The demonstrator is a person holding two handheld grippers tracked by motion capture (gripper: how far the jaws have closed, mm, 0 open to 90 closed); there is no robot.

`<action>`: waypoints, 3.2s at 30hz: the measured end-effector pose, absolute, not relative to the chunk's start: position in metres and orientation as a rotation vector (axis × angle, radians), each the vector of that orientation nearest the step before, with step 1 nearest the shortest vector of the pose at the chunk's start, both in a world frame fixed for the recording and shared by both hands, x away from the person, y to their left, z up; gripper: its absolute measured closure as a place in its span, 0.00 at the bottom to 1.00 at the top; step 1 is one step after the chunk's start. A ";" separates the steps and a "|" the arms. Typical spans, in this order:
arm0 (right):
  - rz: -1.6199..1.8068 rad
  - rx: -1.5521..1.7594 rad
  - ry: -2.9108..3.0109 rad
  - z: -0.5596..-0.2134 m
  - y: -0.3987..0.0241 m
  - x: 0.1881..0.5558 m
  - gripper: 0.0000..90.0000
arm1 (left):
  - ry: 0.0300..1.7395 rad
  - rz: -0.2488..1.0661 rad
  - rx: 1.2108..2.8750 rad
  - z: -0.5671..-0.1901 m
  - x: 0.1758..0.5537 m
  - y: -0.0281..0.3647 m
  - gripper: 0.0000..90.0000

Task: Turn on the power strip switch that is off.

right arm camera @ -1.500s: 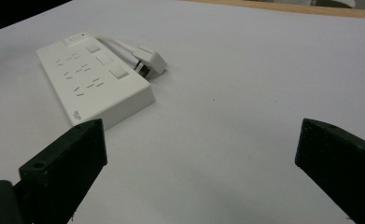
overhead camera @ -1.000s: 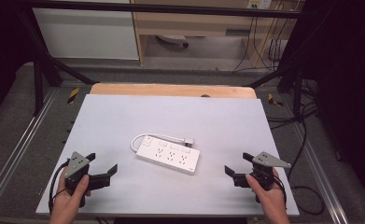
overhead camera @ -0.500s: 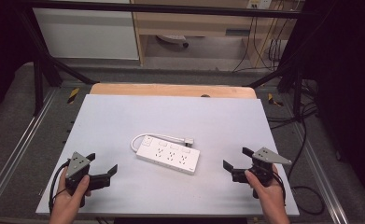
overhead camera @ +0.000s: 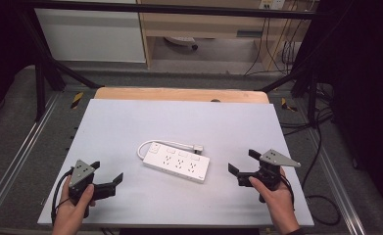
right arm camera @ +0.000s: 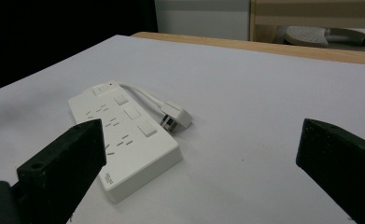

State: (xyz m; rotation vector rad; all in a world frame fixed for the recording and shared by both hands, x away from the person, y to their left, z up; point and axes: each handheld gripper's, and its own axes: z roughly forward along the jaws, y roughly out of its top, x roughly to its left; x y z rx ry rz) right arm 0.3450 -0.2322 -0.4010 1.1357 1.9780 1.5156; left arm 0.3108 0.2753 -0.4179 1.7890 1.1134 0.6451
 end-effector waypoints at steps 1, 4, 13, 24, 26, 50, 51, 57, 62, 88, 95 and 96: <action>1.515 1.127 1.980 -0.401 -0.231 0.346 0.02 | 1.113 0.645 1.790 -0.418 0.311 0.275 0.07; 1.515 1.125 1.981 -0.401 -0.227 0.348 0.02 | 1.113 0.645 1.789 -0.418 0.311 0.275 0.07; 1.503 1.134 1.977 -0.403 -0.227 0.350 0.04 | 1.110 0.645 1.793 -0.418 0.310 0.275 0.07; 1.505 1.151 1.968 -0.407 -0.227 0.350 0.06 | 1.110 0.647 1.796 -0.418 0.310 0.275 0.07; 1.506 1.155 1.964 -0.407 -0.227 0.350 0.06 | 1.110 0.646 1.798 -0.418 0.311 0.275 0.07; 1.587 1.110 1.861 -0.397 -0.217 0.355 0.85 | 1.113 0.640 1.803 -0.419 0.311 0.275 0.07; 1.594 1.111 1.860 -0.397 -0.217 0.355 0.88 | 1.113 0.640 1.803 -0.419 0.311 0.276 0.08; 1.601 1.091 1.866 -0.395 -0.211 0.359 0.98 | 1.102 0.646 1.806 -0.419 0.310 0.275 0.08; 1.594 1.076 1.877 -0.393 -0.205 0.362 1.00 | 1.103 0.646 1.807 -0.420 0.310 0.276 0.08; 1.601 1.060 1.990 -0.405 -0.148 0.390 1.00 | 1.105 0.648 1.809 -0.419 0.311 0.276 0.08; 1.592 1.058 2.020 -0.409 -0.134 0.396 1.00 | 1.102 0.646 1.814 -0.419 0.311 0.275 0.08; 1.591 1.056 2.026 -0.410 -0.132 0.397 1.00 | 1.101 0.646 1.814 -0.419 0.311 0.275 0.08</action>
